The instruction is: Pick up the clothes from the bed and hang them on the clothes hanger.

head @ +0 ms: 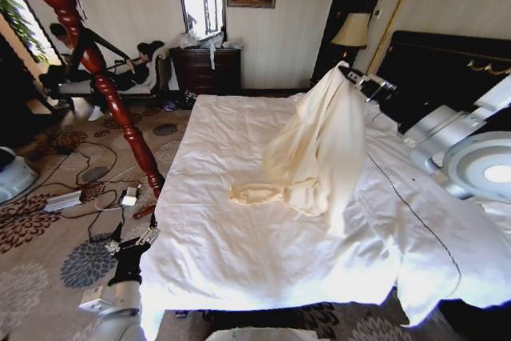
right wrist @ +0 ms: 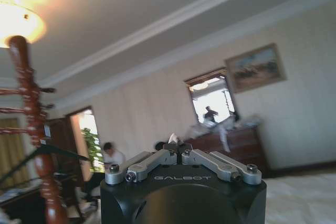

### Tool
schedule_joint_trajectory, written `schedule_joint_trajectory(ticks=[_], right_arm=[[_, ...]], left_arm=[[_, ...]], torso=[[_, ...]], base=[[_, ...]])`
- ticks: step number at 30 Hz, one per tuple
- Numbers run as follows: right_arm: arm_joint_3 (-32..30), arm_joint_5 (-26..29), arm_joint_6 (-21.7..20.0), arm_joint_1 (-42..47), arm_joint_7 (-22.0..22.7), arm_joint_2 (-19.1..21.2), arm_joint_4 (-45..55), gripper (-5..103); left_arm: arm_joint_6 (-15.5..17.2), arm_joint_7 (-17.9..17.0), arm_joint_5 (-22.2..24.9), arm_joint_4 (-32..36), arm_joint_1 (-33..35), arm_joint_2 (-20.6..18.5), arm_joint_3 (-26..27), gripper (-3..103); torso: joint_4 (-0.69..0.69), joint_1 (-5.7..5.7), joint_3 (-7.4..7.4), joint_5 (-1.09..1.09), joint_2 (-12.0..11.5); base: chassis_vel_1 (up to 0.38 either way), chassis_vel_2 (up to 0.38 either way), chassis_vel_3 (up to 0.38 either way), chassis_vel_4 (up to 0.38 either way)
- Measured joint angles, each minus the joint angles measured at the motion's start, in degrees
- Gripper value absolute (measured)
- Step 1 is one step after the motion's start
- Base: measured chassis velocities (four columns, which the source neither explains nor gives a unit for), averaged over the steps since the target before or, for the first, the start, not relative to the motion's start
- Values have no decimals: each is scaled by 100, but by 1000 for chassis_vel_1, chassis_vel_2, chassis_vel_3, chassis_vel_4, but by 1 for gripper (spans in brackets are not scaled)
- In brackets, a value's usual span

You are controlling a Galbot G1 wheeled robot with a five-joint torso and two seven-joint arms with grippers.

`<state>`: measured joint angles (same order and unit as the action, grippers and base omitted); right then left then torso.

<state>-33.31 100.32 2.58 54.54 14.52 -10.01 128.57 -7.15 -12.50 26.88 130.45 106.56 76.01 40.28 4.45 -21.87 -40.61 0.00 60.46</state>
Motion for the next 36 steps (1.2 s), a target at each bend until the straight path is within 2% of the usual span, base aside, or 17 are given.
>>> schedule_joint_trajectory(ticks=[2,3,5,7,8,12,13,17,18,20,23,24,27,32,36], right_arm=[[120,-200,3,151,380,-253,16,0],[120,-200,3,151,380,-253,16,0],[201,-265,3,180,517,-328,17,0],[300,-280,3,165,562,-274,13,0],[300,-280,3,165,562,-274,13,0],[346,-175,9,100,550,72,40,0],[346,-175,9,100,550,72,40,0],[310,-18,89,49,460,479,97,0],[294,14,112,34,447,552,109,0],[286,31,124,22,437,588,119,0],[255,63,149,-3,391,719,156,0],[255,63,149,-3,391,719,156,0],[228,71,150,-17,382,762,175,0],[208,62,151,-28,389,755,186,0],[207,47,151,-26,409,741,212,0]], left_arm=[[45,122,457,-116,-50,-226,-45,100],[45,122,457,-116,-50,-226,-45,100],[104,294,917,-219,-178,-404,-181,100],[144,629,1474,-403,-483,-693,-521,100],[144,629,1474,-403,-483,-693,-521,100],[302,922,1922,-607,-1240,-1075,-1309,100],[302,922,1922,-607,-1240,-1075,-1309,100],[720,938,2399,-818,-2114,-1133,-2145,100],[835,931,2513,-899,-2318,-1108,-2374,100],[907,914,2588,-957,-2438,-1083,-2508,100],[1267,783,3011,-1246,-3086,-813,-3190,100],[1267,783,3011,-1246,-3086,-813,-3190,100],[1508,559,3389,-1321,-3464,-404,-3574,100],[1772,397,3845,-1102,-3464,47,-3988,100],[1894,360,3934,-1049,-3407,298,-4189,100]], torso=[[0,-1,0,-5,0],[0,-1,0,-5,0],[0,0,0,-4,0],[2,0,0,0,0],[2,0,0,0,0],[3,-1,0,0,-1],[3,-1,0,0,-1],[2,-1,-1,0,-1],[2,-2,0,1,-1],[2,-2,0,0,-1],[3,-2,-1,0,-1],[3,-2,-1,0,-1],[2,-2,-1,-2,-1],[1,-2,0,-2,-1],[1,-2,0,-2,-1]], base=[[0,0,0,0],[0,0,0,0],[0,0,0,0],[0,0,0,0],[0,0,0,0],[0,0,0,0],[0,0,0,0],[0,0,0,0],[0,0,0,0],[0,0,0,0],[0,0,0,0],[0,0,0,0],[0,0,0,0],[0,0,0,0],[0,0,0,0]])
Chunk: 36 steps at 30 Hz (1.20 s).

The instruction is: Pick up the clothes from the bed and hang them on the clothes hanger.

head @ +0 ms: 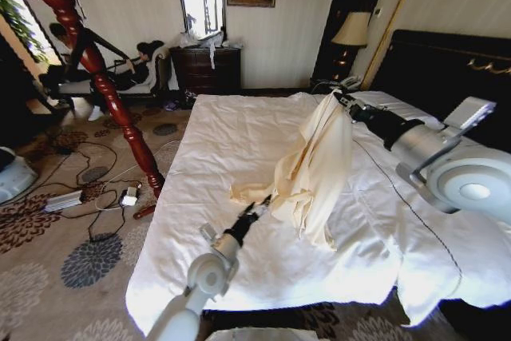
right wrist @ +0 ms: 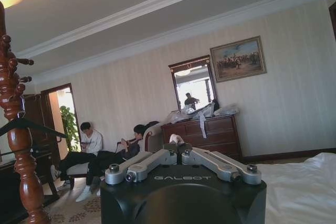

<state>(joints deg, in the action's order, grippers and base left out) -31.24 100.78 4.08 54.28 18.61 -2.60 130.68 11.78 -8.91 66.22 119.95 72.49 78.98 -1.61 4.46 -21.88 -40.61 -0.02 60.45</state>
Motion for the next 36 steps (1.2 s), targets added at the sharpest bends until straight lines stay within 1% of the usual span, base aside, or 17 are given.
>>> schedule_joint_trajectory(ticks=[2,4,6,8,13,16,18,20,23,25,29,30,32,33,34,35,36], right_arm=[[0,-10,0,4,4,21,17,0],[0,-12,0,4,4,29,17,0],[0,-13,0,4,4,48,15,0],[0,-16,0,4,2,53,6,0],[1,-20,0,4,-27,64,-28,0],[1,-20,0,0,-54,64,-41,0],[1,-20,0,-4,-99,60,-61,0],[1,-20,0,-4,-106,53,-63,0],[1,-37,0,-2,-116,-9,-63,0],[1,-43,0,-2,-118,-20,-63,0],[-7,-74,-2,-9,-120,-75,-72,0],[-7,-74,-2,-9,-120,-75,-72,0],[-20,-78,-2,-11,-112,-91,-62,0],[-25,-80,-2,-13,-106,-92,-54,0],[-28,-88,-2,-13,-100,-92,-45,0],[-28,-88,-2,-13,-100,-92,-45,0],[-28,-98,-2,-13,-97,-92,-42,0]], left_arm=[[69,-29,1,-101,-28,319,-118,100],[86,-52,1,-155,-62,415,-137,100],[223,-109,16,-329,-206,648,-178,100],[227,-115,17,-511,-377,775,-186,100],[275,-289,163,-935,-768,997,-257,100],[283,-340,206,-1054,-878,1085,-289,102],[298,-417,251,-1148,-947,1211,-295,95],[300,-434,258,-1164,-949,1244,-295,95],[316,-485,254,-1200,-909,1303,-264,80],[318,-496,247,-1200,-898,1304,-259,80],[420,-568,220,-1120,-857,1258,-203,57],[420,-568,220,-1120,-857,1258,-203,57],[469,-578,213,-1053,-828,1204,-172,46],[480,-581,213,-1027,-821,1184,-158,46],[494,-588,213,-981,-818,1149,-131,41],[494,-588,213,-981,-818,1149,-131,41],[500,-592,215,-947,-818,1121,-109,35]], torso=[[0,0,0,1,0],[0,0,0,1,0],[0,0,0,1,0],[1,0,0,1,0],[1,0,0,1,0],[1,0,0,1,0],[1,0,0,1,0],[1,0,0,1,0],[1,1,0,-1,0],[1,1,0,-1,0],[1,1,0,4,1],[1,1,0,4,1],[0,1,0,4,1],[0,1,0,4,1],[0,1,0,4,1],[0,1,0,4,1],[1,1,0,4,1]], base=[[0,0,0,0],[0,0,0,0],[0,0,0,0],[0,0,0,0],[0,0,0,0],[0,0,0,0],[0,0,0,0],[0,0,0,0],[0,0,0,0],[0,0,0,0],[0,0,0,0],[0,0,0,0],[0,0,0,0],[0,0,0,0],[0,0,0,0],[0,0,0,0],[0,0,0,0]])
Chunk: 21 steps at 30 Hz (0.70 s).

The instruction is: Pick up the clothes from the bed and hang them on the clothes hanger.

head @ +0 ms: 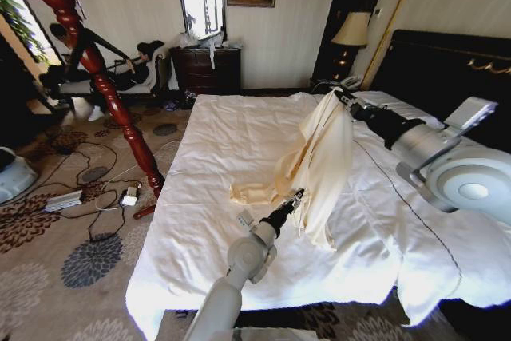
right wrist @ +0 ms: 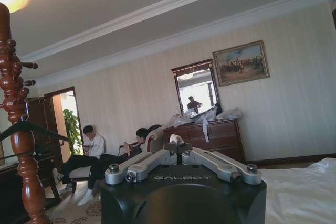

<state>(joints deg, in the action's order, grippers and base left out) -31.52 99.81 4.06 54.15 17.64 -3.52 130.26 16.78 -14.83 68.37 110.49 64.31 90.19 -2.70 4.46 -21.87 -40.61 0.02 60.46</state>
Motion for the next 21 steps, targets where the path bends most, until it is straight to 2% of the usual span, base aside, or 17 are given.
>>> schedule_joint_trajectory(ticks=[2,5,8,11,13,15,16,17,18,19,21], right_arm=[[0,-62,0,6,4,0,7,0],[10,-123,0,21,5,-5,8,0],[34,-176,0,41,21,-47,-12,0],[45,-210,0,51,74,-87,-37,0],[63,-258,1,66,113,-172,-63,0],[69,-278,1,68,115,-202,-68,0],[81,-339,2,70,117,-290,-78,0],[87,-371,2,70,117,-337,-82,0],[87,-371,2,70,117,-337,-82,0],[101,-463,1,70,117,-462,-84,0],[125,-637,-4,73,106,-667,-112,0]], left_arm=[[16,-2,12,65,-16,-88,78,24],[19,-2,40,121,-33,-164,164,19],[44,-88,133,375,-58,-349,337,3],[87,-180,152,622,-95,-531,508,2],[119,-320,216,1009,-190,-979,779,0],[124,-349,233,1106,-216,-1123,846,0],[133,-396,273,1368,-284,-1585,1045,0],[144,-414,294,1490,-312,-1795,1140,0],[144,-414,294,1490,-312,-1795,1140,0],[180,-462,324,1745,-359,-2200,1380,0],[277,-574,357,2110,-429,-2747,1798,0]], torso=[[0,0,0,0,0],[0,0,0,0,0],[0,0,0,-1,0],[0,0,0,0,0],[0,0,0,0,0],[0,0,0,1,0],[1,0,0,0,0],[0,0,0,0,0],[0,0,0,0,0],[-1,0,-1,1,0],[-1,0,0,2,0]], base=[[0,0,0,0],[0,0,0,0],[0,0,0,0],[0,0,0,0],[0,0,0,0],[0,0,0,0],[0,0,0,0],[0,0,0,0],[0,0,0,0],[0,0,0,0],[0,0,0,0]])
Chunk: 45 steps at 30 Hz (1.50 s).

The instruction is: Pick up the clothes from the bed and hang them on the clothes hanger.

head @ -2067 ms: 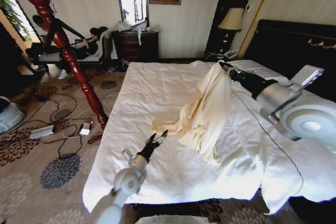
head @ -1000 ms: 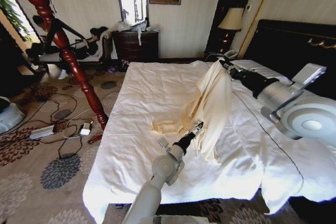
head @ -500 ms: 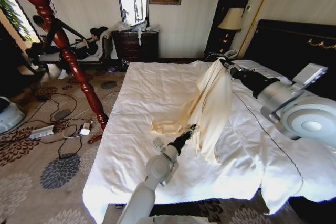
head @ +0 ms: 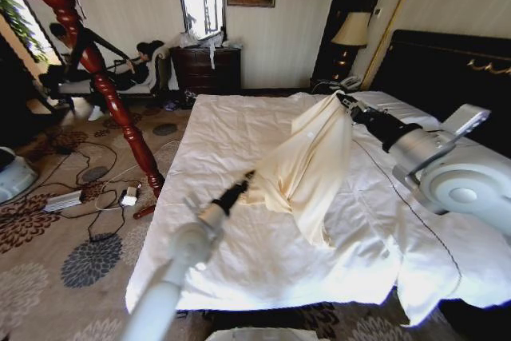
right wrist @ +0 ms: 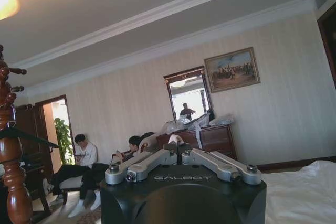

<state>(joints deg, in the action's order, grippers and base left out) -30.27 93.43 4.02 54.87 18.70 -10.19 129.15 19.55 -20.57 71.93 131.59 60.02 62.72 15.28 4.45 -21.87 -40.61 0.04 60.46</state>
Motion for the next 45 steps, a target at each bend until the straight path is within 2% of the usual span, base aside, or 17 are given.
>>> schedule_joint_trajectory(ticks=[2,5,6,7,9,11,15,18,20,23,26,29,30,33,37,41,45], right_arm=[[7,-59,-6,0,-9,-74,-10,0],[67,-313,-58,-12,-44,-551,-76,0],[67,-313,-58,-12,-44,-551,-76,0],[110,-388,-80,-37,-53,-753,-93,0],[217,-516,-105,-103,-91,-1164,-98,0],[256,-560,-109,-125,-121,-1307,-84,0],[487,-746,-115,-272,-327,-1907,124,0],[568,-790,-107,-367,-408,-2071,204,0],[651,-813,-80,-628,-598,-2327,299,0],[705,-974,-178,-641,-660,-2518,307,0],[967,-1385,-251,-449,-346,-2593,156,0],[1634,-2104,-288,-156,518,-2923,-302,0],[1634,-2104,-288,-156,518,-2923,-302,0],[2365,-2612,-276,-30,1133,-3395,-974,0],[3005,-3329,-260,-33,1236,-3839,-1873,0],[3485,-3589,-305,-154,1234,-4226,-2535,0],[3987,-3808,-545,-301,1184,-4695,-3078,0]], left_arm=[[38,-39,2,82,-19,-129,108,0],[223,-113,19,436,-101,-953,742,0],[223,-113,19,436,-101,-953,742,0],[250,-114,66,505,-126,-1232,950,0],[273,-140,440,611,-238,-1838,1455,0],[273,-164,636,634,-303,-2027,1647,0],[268,-375,1678,634,-899,-2857,2502,0],[260,-426,1934,586,-1171,-3127,2666,0],[250,-483,2371,446,-1752,-3699,2805,0],[252,-579,2801,247,-2394,-4236,2630,0],[257,-618,2638,382,-2082,-4132,2648,0],[423,-758,1863,659,-772,-3457,2384,0],[423,-758,1863,659,-772,-3457,2384,0],[475,-877,1134,658,559,-2671,2091,0],[751,-1069,698,356,1317,-2187,1947,0],[1001,-1345,317,-89,1667,-1847,1924,0],[1172,-1552,30,-543,1851,-1428,1855,0]], torso=[[1,0,0,0,0],[2,0,0,0,0],[2,0,0,0,0],[2,0,0,0,0],[0,0,0,-1,0],[0,0,0,-1,-1],[1,0,0,0,0],[2,0,0,1,0],[1,-1,0,-3,0],[1,0,1,-2,1],[4,0,1,-3,0],[5,0,0,-1,0],[5,0,0,-1,0],[-3,-1,0,-2,0],[2,0,0,-3,0],[4,0,0,-6,-1],[-3,-1,0,-2,0]], base=[[0,0,0,0],[0,0,0,0],[0,0,0,0],[0,0,0,0],[0,0,0,0],[0,0,0,0],[0,0,0,0],[0,0,0,0],[0,0,0,0],[0,0,0,0],[0,0,0,0],[0,0,0,0],[0,0,0,0],[0,0,0,0],[0,0,0,0],[0,0,0,0],[0,0,0,0]])
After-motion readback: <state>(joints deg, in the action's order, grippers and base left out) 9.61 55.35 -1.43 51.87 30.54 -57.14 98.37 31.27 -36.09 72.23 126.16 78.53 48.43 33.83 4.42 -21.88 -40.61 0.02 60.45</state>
